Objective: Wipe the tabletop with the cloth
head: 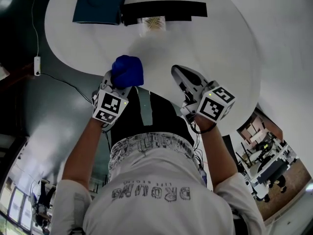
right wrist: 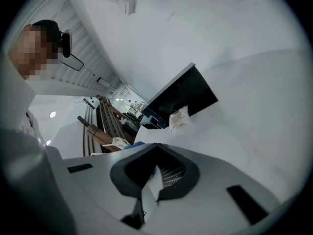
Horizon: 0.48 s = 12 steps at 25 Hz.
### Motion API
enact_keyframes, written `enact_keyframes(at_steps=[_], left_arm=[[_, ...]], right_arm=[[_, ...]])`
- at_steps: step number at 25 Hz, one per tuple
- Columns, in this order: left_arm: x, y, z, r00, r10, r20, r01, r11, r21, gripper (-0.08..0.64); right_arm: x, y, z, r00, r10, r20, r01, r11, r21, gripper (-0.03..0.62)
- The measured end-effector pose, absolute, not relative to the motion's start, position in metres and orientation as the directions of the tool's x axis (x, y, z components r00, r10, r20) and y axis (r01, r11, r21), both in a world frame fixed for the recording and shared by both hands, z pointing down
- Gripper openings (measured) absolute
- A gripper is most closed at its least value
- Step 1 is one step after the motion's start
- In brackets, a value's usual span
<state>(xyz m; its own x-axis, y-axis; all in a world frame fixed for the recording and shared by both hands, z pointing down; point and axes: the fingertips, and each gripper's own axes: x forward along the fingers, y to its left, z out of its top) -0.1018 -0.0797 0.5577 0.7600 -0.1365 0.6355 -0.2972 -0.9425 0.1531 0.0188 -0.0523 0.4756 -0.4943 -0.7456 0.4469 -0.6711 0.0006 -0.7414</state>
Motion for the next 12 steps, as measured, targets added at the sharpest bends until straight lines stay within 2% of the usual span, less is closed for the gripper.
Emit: enact_keyframes(at_steps=[12], left_arm=[[-0.007, -0.044, 0.555, 0.768, -0.003, 0.64, -0.128, -0.98, 0.149, 0.153]], right_arm=[[0.093, -0.009, 0.479, -0.388, -0.811, 0.438, -0.653, -0.093, -0.752, 0.006]])
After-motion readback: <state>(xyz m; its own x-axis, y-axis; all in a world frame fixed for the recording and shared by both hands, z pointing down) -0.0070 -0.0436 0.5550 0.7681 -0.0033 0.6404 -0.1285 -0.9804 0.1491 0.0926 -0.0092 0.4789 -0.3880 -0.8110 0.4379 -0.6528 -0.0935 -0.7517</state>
